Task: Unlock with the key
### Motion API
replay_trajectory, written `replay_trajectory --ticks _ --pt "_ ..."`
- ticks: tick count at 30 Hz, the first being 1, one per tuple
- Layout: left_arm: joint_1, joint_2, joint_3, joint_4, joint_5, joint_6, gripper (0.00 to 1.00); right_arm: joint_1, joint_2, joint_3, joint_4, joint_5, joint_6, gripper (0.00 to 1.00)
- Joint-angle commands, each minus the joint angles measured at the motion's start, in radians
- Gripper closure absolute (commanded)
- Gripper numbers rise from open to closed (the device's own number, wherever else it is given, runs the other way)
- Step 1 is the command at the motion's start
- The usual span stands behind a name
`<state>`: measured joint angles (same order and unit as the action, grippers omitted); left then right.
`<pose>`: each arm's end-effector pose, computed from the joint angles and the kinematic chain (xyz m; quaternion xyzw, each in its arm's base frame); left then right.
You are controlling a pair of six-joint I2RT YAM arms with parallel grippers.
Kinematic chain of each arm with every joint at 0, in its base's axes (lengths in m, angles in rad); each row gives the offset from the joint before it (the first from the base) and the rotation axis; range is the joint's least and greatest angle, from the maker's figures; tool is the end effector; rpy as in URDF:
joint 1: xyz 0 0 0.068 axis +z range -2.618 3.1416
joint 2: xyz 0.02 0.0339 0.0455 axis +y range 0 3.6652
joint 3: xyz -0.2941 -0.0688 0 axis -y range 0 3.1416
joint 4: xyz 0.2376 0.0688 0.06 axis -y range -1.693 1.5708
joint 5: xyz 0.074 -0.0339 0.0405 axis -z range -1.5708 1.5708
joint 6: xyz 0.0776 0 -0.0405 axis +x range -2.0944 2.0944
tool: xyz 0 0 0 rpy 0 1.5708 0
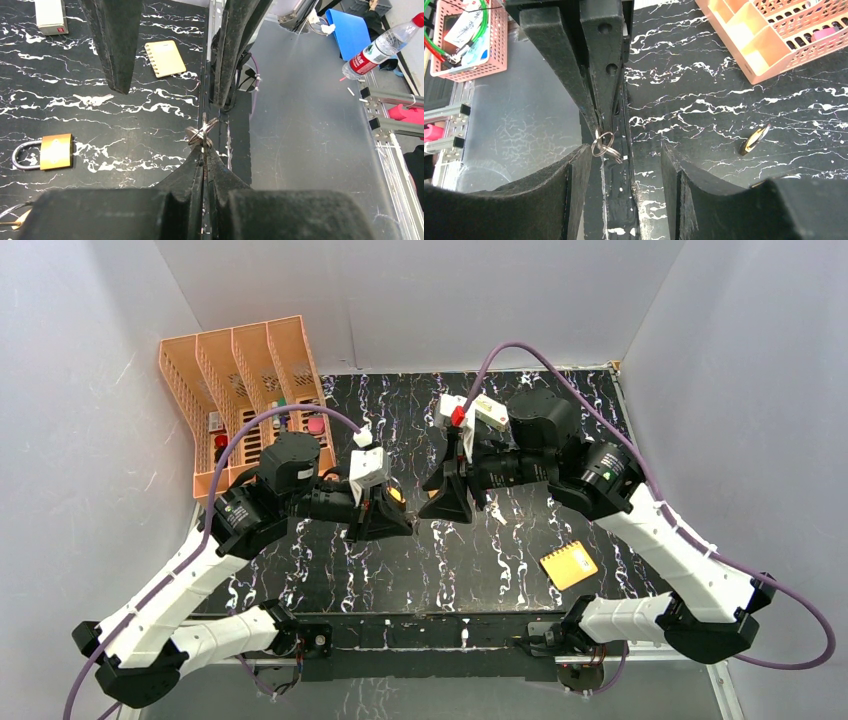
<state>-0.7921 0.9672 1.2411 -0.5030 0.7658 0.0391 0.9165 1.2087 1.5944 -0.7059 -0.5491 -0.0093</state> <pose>0.0967 -0.1745 0.4482 0.5058 0.5710 -0.4842 0.4286 0.1179 0.2202 0.4894 -0.4905 0.6274 0.4445 0.4101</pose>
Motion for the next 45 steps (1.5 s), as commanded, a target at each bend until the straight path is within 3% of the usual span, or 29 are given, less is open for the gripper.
replay_trajectory --ticks 1,19,23,31,39,42,45 --pt "-0.01 -0.013 0.039 -0.053 -0.013 0.04 1.0 0.0 0.008 0.055 0.056 -0.051 -0.03 0.39" --pt "-0.025 0.001 0.062 -0.075 -0.046 0.062 1.0 0.071 0.081 0.083 0.008 -0.024 -0.054 0.54" --pt "-0.025 -0.001 0.062 -0.077 -0.05 0.064 1.0 0.074 0.082 0.09 0.0 -0.016 -0.059 0.74" --pt "-0.025 0.0 0.067 -0.081 -0.057 0.068 1.0 0.076 0.073 0.092 -0.033 -0.006 -0.068 1.0" --pt "-0.025 0.001 0.082 -0.079 -0.058 0.073 1.0 0.076 0.046 0.038 -0.018 0.001 -0.029 1.0" --pt "-0.025 0.001 0.082 -0.079 -0.054 0.074 1.0 0.076 0.045 0.034 -0.027 -0.007 -0.026 0.77" --pt "-0.024 -0.001 0.082 -0.08 -0.055 0.074 1.0 0.076 0.04 0.035 -0.03 0.006 -0.027 0.72"
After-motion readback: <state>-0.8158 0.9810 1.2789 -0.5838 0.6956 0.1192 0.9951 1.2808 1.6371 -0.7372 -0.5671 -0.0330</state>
